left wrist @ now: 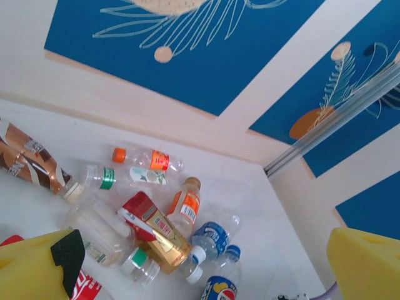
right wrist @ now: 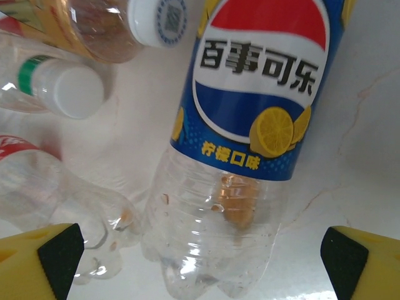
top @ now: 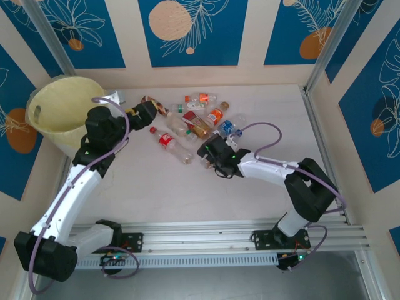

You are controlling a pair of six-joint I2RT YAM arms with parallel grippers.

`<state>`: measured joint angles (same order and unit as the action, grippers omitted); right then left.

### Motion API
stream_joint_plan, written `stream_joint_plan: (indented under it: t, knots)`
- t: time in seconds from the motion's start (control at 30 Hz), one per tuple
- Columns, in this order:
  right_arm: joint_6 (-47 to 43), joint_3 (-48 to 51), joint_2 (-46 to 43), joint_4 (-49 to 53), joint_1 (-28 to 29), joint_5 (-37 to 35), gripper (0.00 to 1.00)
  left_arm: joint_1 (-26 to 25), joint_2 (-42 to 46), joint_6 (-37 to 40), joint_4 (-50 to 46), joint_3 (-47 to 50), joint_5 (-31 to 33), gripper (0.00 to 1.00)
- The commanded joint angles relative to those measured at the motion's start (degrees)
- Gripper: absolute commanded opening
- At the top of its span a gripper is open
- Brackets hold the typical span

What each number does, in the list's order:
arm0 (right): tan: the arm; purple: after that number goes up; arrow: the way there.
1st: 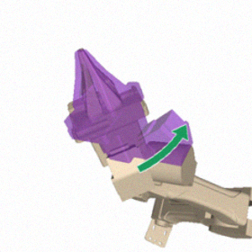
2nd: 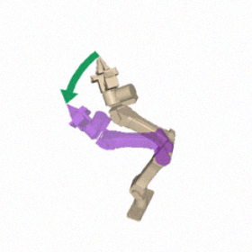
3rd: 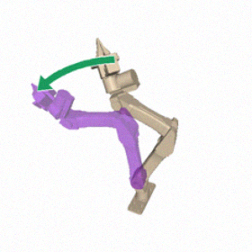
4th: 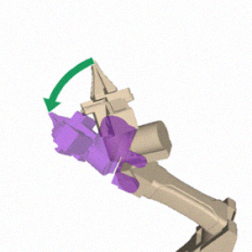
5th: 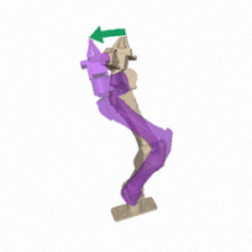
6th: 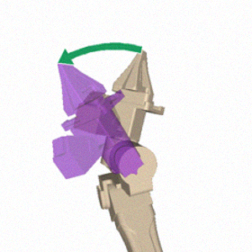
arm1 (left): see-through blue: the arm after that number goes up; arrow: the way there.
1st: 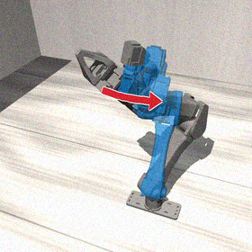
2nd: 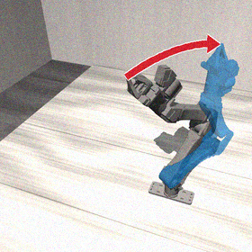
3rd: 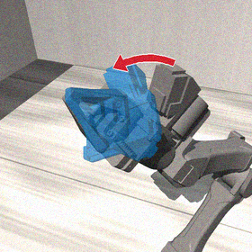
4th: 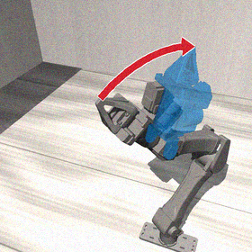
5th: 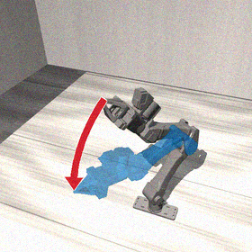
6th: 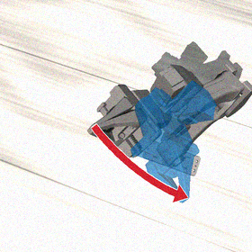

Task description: Put the plastic bottles in the bin

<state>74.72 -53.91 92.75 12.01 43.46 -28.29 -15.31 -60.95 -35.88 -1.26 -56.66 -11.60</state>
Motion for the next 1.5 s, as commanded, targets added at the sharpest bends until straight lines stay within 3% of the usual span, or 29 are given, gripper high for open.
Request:
stream_joint_plan:
  t: [0.0, 0.47, 0.8, 1.17, 1.3, 1.47]
  knots:
    - [1.7, -3.6, 3.3, 2.8, 0.5, -2.9, 1.0, -0.7, 0.3, 2.6, 4.2, 1.6, -2.8, 1.0]
    - [-0.2, -9.6, 11.8, 10.4, 1.0, -8.1, 0.94, -0.7, -0.2, 4.4, 4.7, 3.1, -2.9, 1.0]
    - [-2.4, -5.9, 10.0, 6.8, 1.4, -8.8, 0.7, -0.7, -2.5, 3.7, 3.7, 1.9, -4.4, 1.0]
    - [-10.8, 0.8, -2.6, 4.3, 5.6, -22.6, 0.51, -2.5, -6.3, 3.4, 3.7, -0.3, -10.2, 1.0]
    - [-20.2, 5.9, -8.9, -4.8, 5.6, -20.5, 0.46, -4.2, -8.7, 3.7, 3.0, -2.1, -12.3, 1.0]
    - [-35.3, 9.8, -15.6, -13.0, 2.8, -7.9, 0.44, -6.4, -10.8, 4.9, 2.8, -3.2, -13.6, 1.0]
